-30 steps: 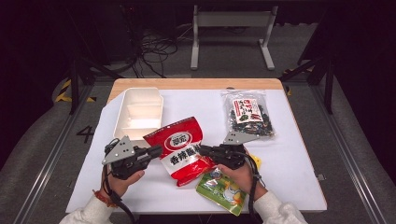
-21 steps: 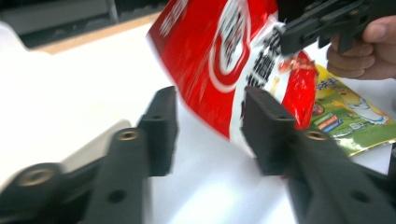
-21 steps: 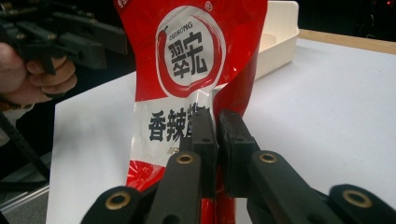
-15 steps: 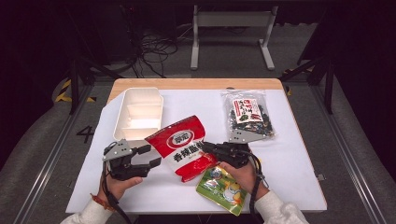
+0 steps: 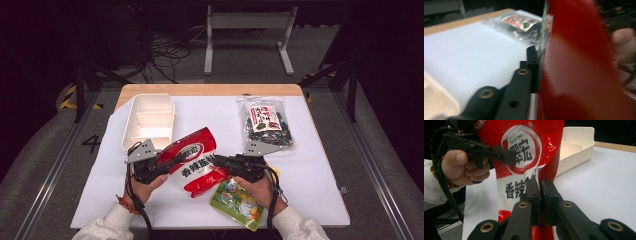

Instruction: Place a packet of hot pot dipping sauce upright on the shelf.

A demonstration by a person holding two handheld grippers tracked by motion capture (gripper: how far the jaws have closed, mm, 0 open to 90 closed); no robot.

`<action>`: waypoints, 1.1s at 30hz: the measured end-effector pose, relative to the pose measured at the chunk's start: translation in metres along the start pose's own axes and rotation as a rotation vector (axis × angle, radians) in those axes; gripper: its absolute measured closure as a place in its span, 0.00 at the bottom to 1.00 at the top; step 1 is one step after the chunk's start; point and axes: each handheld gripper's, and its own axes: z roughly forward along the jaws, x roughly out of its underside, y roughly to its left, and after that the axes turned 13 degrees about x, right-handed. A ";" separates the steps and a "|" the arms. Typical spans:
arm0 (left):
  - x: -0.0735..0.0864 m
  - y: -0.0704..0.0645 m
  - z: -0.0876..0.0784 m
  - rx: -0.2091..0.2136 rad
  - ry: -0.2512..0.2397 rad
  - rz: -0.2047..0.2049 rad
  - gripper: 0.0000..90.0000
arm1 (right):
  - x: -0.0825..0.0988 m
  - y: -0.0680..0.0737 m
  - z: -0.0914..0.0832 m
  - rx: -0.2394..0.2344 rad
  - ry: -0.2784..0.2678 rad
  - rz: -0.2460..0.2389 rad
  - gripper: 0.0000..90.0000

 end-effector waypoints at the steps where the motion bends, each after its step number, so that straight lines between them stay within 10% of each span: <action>1: -0.002 -0.001 0.000 -0.004 0.004 0.015 1.00 | -0.001 0.000 0.000 0.007 0.000 0.000 0.93; 6: -0.013 -0.006 -0.001 0.031 0.040 0.082 1.00 | -0.003 0.000 -0.006 0.030 0.006 0.000 0.88; 7: -0.015 -0.007 -0.001 0.027 0.048 0.090 1.00 | -0.006 -0.001 -0.016 0.051 0.023 -0.006 0.72; 11: -0.017 -0.005 -0.002 0.031 0.053 0.100 1.00 | -0.008 -0.003 -0.032 0.080 0.032 -0.019 0.60; 18: -0.022 -0.005 -0.002 0.025 0.064 0.127 1.00 | -0.007 -0.004 -0.095 0.314 0.077 -0.233 0.41; 22: -0.024 -0.005 -0.003 0.023 0.054 0.129 1.00 | 0.002 -0.011 -0.114 0.400 0.106 -0.272 0.37; 33: -0.038 -0.001 -0.016 0.009 0.026 0.163 1.00 | 0.029 -0.049 -0.161 0.568 0.141 -0.165 0.32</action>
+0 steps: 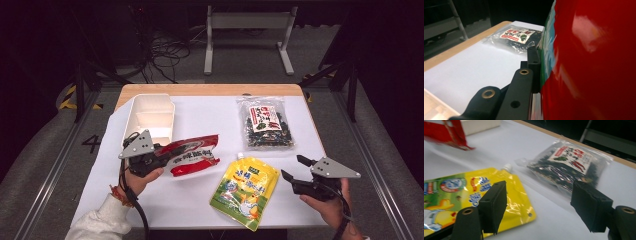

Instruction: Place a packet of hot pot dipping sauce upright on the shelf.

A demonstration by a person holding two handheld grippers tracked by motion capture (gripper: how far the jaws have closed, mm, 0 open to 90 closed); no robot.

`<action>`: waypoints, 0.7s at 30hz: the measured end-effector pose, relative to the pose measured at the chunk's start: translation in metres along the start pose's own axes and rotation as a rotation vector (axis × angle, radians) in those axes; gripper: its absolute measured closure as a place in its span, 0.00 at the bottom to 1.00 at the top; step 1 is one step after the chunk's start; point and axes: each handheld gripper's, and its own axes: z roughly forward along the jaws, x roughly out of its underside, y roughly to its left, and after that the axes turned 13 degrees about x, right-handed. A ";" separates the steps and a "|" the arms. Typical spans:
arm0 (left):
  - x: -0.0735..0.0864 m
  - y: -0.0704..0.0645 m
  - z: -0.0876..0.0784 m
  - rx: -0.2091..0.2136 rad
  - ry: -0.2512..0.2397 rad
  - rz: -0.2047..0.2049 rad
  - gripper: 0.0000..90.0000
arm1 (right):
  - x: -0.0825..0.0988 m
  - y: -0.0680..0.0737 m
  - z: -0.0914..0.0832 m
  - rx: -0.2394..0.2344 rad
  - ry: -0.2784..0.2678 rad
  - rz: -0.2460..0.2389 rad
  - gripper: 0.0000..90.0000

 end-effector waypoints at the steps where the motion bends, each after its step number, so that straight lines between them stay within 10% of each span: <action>1: -0.003 0.001 -0.003 -0.008 -0.002 0.002 1.00 | 0.003 -0.004 0.000 0.006 0.005 0.017 0.32; 10: -0.042 0.018 -0.039 -0.105 -0.046 0.053 1.00 | 0.015 -0.009 0.009 -0.018 0.038 0.074 0.32; 21: -0.067 0.073 -0.070 -0.241 0.016 0.038 1.00 | 0.017 0.008 0.011 -0.072 0.057 0.046 0.32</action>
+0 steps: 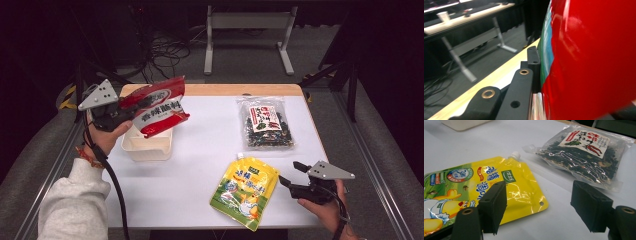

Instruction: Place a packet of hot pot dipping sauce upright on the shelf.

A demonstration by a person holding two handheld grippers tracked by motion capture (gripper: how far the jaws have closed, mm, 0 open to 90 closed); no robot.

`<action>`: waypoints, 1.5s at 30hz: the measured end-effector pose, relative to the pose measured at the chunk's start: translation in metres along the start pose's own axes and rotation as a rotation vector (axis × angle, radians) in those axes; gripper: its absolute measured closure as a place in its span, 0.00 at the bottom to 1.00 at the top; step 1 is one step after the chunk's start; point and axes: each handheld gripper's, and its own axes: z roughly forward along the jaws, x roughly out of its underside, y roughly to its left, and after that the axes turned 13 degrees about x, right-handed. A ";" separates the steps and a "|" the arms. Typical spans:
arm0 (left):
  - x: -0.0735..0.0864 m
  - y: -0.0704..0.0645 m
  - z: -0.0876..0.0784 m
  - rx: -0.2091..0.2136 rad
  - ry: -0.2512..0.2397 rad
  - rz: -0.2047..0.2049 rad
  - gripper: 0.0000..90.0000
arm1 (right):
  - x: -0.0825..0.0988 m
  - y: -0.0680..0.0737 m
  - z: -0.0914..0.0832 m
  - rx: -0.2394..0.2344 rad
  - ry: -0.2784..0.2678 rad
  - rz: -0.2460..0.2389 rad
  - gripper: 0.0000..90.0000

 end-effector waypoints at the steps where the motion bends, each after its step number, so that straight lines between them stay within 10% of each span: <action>1: 0.002 0.011 0.000 -0.016 -0.004 -0.024 1.00 | 0.000 0.000 0.001 0.001 0.004 -0.001 0.32; 23: 0.011 0.102 0.033 -0.015 0.083 -0.005 1.00 | 0.015 0.004 0.006 -0.002 0.069 0.045 0.32; 35: 0.021 0.115 0.052 -0.039 0.228 0.019 1.00 | 0.019 0.008 0.003 0.003 0.088 0.045 0.32; 45: 0.038 0.120 0.062 -0.099 0.187 -0.067 0.79 | 0.019 0.009 0.005 -0.022 0.093 0.043 0.32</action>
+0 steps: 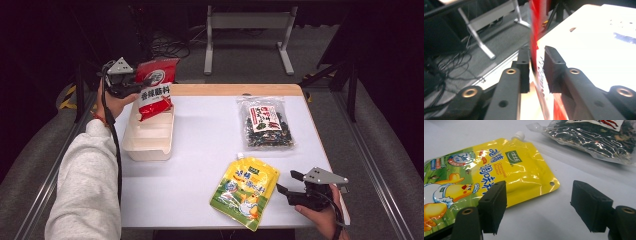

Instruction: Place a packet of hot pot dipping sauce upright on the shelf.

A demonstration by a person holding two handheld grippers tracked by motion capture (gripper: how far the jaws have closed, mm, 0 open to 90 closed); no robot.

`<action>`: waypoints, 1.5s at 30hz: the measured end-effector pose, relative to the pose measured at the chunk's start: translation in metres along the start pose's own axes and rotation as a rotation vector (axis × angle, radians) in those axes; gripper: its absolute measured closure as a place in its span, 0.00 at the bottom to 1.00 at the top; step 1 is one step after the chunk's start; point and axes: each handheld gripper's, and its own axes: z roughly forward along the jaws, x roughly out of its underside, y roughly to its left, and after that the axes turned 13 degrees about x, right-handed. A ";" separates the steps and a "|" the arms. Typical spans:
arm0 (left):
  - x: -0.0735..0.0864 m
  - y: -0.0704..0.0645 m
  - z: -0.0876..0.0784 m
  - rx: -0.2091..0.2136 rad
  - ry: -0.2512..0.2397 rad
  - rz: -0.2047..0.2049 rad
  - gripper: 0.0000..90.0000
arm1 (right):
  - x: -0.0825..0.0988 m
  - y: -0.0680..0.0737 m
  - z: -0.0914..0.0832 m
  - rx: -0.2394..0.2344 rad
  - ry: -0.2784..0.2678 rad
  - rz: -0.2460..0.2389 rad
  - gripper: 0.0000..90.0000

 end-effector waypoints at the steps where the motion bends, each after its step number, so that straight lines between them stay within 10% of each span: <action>1: 0.004 -0.001 0.001 0.010 0.002 -0.004 0.81 | 0.000 0.001 0.001 -0.006 0.000 -0.005 0.32; 6: 0.020 -0.002 0.004 0.026 0.005 -0.051 0.71 | -0.001 0.004 0.002 -0.031 0.000 -0.019 0.32; 10: 0.035 -0.009 0.012 0.028 0.140 -0.040 0.65 | -0.001 0.004 0.002 -0.049 0.005 -0.022 0.31; 16: 0.049 -0.013 0.016 -0.004 0.216 -0.042 0.76 | -0.001 0.004 0.006 -0.072 0.018 -0.026 0.31; 25: 0.045 -0.013 0.030 -0.161 0.199 -0.001 0.98 | -0.001 0.006 0.009 -0.093 0.025 -0.022 0.32; 34: 0.072 0.005 0.034 -0.089 0.166 -0.144 0.99 | 0.000 0.006 0.011 -0.104 0.030 -0.009 0.32; 45: 0.079 0.008 0.034 -0.084 0.145 -0.179 0.94 | -0.002 0.001 0.011 -0.094 0.020 0.003 0.32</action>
